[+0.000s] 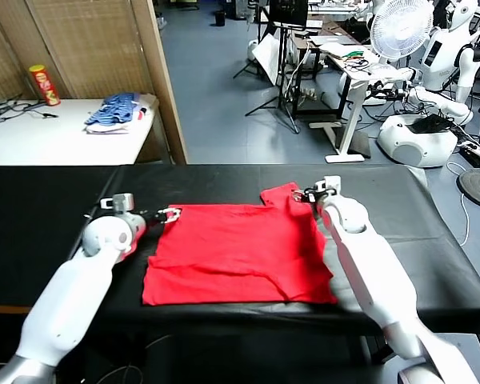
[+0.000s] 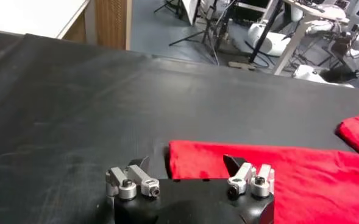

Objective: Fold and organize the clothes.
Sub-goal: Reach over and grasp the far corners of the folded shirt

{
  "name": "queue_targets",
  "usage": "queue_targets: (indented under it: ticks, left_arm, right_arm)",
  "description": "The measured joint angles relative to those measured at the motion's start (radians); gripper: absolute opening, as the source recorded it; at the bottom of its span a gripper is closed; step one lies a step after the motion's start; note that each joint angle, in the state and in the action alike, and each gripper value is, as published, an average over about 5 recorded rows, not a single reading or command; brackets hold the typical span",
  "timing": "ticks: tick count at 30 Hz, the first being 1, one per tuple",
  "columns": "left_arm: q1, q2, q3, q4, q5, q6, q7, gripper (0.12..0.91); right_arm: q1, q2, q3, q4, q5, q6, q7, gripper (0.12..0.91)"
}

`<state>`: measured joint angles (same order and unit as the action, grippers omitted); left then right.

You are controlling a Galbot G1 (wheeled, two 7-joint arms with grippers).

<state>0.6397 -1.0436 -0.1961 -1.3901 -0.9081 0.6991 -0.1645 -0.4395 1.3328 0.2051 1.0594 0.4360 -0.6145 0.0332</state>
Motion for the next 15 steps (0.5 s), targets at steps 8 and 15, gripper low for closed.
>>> queue_targets:
  ticks: [8, 15]
  left_arm:
    - [-0.021, -0.025, 0.008, 0.057, 0.04, -0.012, 0.008, 0.58]
    - [-0.016, -0.026, 0.01, 0.045, 0.037, -0.009, 0.018, 0.198]
  right_arm:
    - [0.015, 0.022, 0.007, -0.042, -0.013, 0.009, -0.014, 0.392]
    - [0.004, 0.032, 0.011, -0.041, -0.013, 0.078, -0.023, 0.124]
